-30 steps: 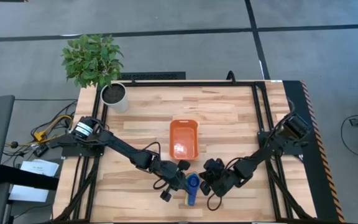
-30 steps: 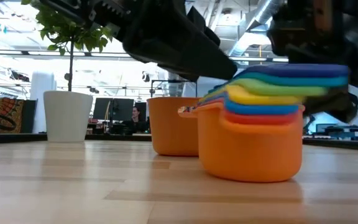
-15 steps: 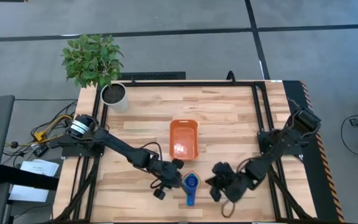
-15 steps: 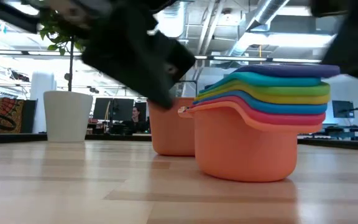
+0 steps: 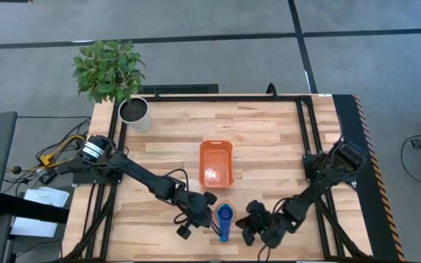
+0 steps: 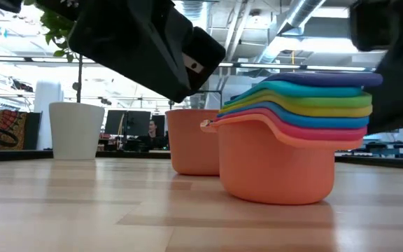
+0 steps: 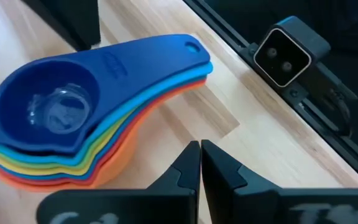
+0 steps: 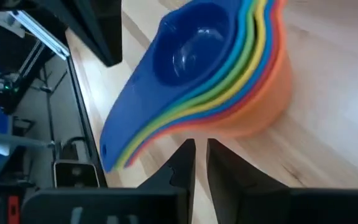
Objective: Nest measuring cups in basket
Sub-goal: Put the stacked measuring cups into the orange bin
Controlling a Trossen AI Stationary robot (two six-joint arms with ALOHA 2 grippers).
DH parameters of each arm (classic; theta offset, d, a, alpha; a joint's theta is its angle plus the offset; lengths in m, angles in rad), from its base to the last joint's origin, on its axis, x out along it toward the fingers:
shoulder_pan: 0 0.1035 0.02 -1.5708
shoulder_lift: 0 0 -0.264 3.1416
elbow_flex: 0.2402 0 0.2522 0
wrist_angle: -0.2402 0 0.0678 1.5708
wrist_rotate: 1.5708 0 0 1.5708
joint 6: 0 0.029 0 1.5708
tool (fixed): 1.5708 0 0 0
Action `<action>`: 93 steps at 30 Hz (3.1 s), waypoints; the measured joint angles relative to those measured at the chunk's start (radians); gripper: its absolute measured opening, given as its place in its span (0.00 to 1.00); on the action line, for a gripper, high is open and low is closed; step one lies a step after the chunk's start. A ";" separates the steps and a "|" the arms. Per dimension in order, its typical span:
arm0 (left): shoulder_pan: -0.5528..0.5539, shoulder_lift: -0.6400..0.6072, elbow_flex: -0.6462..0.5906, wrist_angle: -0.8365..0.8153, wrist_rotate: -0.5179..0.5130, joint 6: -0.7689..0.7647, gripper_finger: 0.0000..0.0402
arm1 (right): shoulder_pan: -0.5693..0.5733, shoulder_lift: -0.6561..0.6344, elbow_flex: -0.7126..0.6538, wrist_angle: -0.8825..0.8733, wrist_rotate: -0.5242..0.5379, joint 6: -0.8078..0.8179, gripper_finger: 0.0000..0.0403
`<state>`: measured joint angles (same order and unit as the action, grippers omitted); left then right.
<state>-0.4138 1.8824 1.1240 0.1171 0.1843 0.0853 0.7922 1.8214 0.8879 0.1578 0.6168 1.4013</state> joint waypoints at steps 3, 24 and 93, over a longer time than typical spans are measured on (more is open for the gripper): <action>0.002 0.000 0.000 -0.001 0.008 -0.003 0.00 | -0.024 0.022 0.001 0.021 -0.021 -0.018 0.14; 0.007 0.001 0.000 0.011 -0.091 0.021 0.00 | -0.109 -0.128 0.000 -0.183 -0.012 -0.172 0.11; 0.008 0.140 0.206 -0.054 0.011 0.062 0.00 | -0.048 0.008 0.001 0.153 -0.223 -0.219 0.22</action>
<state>-0.4061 2.0228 1.3298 0.0635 0.1949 0.1476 0.7445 1.8293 0.8886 0.3103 0.3939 1.1819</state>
